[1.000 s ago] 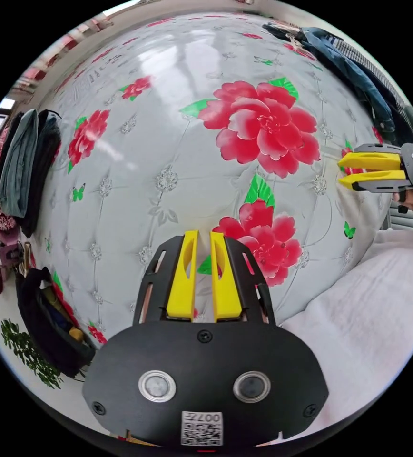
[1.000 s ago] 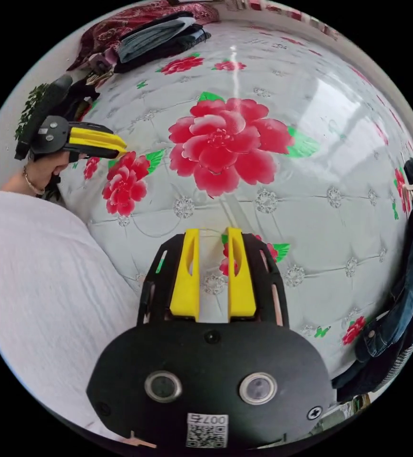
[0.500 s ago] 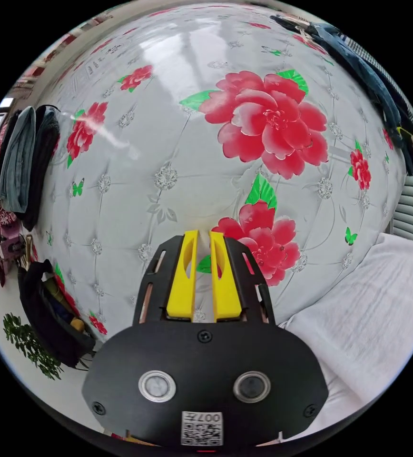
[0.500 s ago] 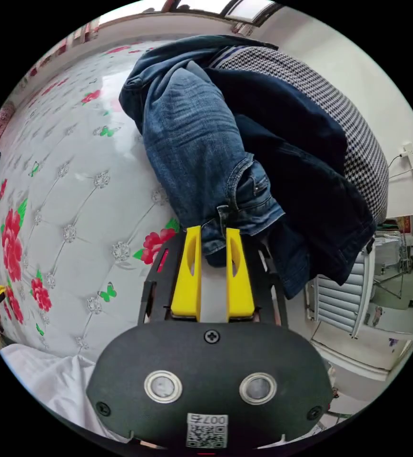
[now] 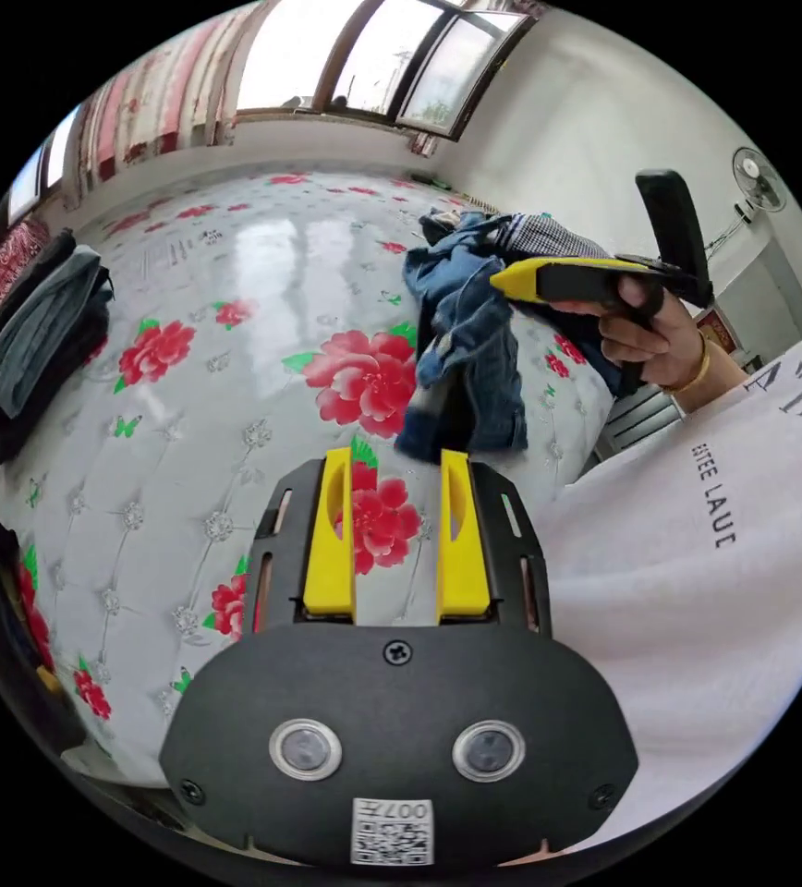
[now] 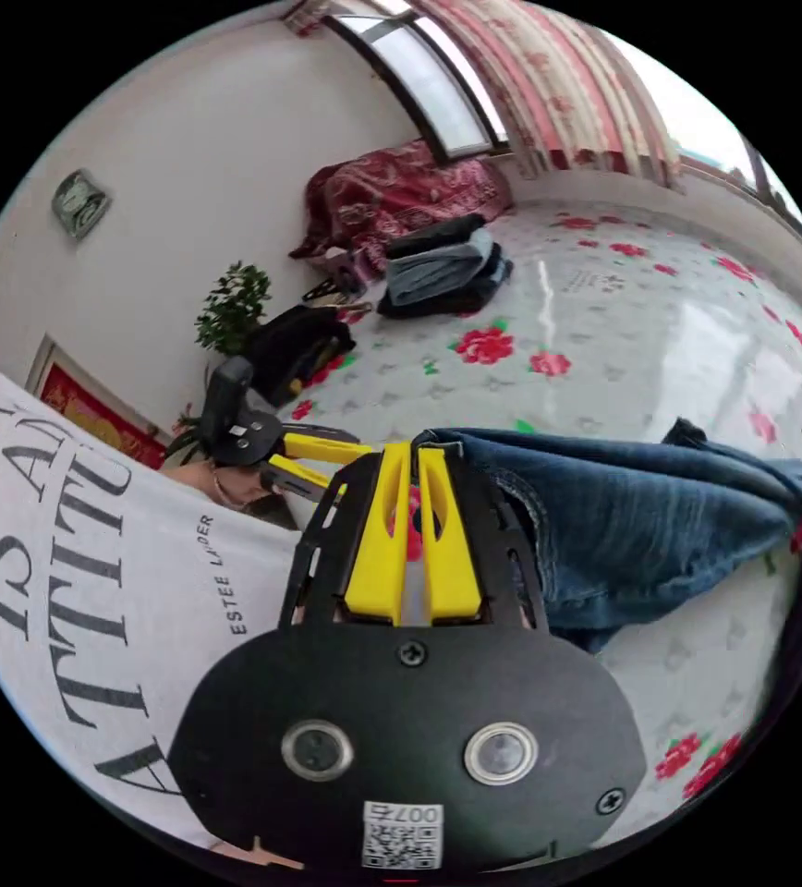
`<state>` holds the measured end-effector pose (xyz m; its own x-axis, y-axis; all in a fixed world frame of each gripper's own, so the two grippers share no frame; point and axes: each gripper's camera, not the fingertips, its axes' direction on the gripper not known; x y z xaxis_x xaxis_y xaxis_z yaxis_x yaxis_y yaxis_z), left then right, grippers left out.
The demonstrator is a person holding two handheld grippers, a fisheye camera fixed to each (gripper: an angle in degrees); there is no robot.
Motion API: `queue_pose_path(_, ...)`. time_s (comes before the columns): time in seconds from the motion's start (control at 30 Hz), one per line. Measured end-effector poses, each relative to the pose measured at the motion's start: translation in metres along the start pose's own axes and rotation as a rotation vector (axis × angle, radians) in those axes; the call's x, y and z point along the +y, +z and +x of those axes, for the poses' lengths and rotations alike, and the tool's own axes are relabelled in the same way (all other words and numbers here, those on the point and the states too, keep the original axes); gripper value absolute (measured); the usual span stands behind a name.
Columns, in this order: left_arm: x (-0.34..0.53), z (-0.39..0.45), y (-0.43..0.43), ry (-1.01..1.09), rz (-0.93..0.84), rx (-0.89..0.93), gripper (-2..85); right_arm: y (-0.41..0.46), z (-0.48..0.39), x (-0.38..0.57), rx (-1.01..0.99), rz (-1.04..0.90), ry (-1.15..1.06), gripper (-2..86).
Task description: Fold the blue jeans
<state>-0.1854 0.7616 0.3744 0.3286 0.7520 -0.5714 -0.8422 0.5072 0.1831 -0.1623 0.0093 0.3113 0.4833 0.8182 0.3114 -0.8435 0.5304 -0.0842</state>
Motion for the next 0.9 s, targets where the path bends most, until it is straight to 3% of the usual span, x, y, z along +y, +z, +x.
queue_pose_path(0.1, 0.025, -0.029, -0.056, -0.077, 0.057, -0.127, 12.8, 0.048, -0.123, -0.036, -0.291, -0.116, -0.310, 0.4)
queue_pose_path(0.17, 0.050, -0.060, -0.081, -0.182, 0.029, -0.253, 12.4, 0.085, -0.191, -0.048, -0.223, -0.155, -0.448, 1.1)
queue_pose_path(0.27, 0.104, -0.118, -0.114, -0.399, -0.059, -0.348, 11.5, 0.099, -0.205, -0.053, -0.179, -0.151, -0.463, 2.2)
queue_pose_path(0.4, 0.161, -0.152, -0.165, -0.564, -0.016, -0.365, 12.0, 0.097, -0.139, -0.049, -0.031, -0.098, -0.212, 3.5)
queue_pose_path(0.57, 0.150, -0.161, -0.171, -0.576, -0.007, -0.328, 13.2, 0.072, -0.001, -0.027, 0.424, -0.104, 0.154, 5.9)
queue_pose_path(0.77, 0.086, -0.192, -0.111, -0.590, -0.176, -0.371, 12.9, 0.079, 0.096, -0.057, 0.601, -0.233, 0.237, 7.2)
queue_pose_path(0.9, 0.040, -0.212, -0.083, -0.613, -0.283, -0.431, 7.4, 0.116, 0.129, -0.076, 0.650, -0.359, 0.203, 5.6)
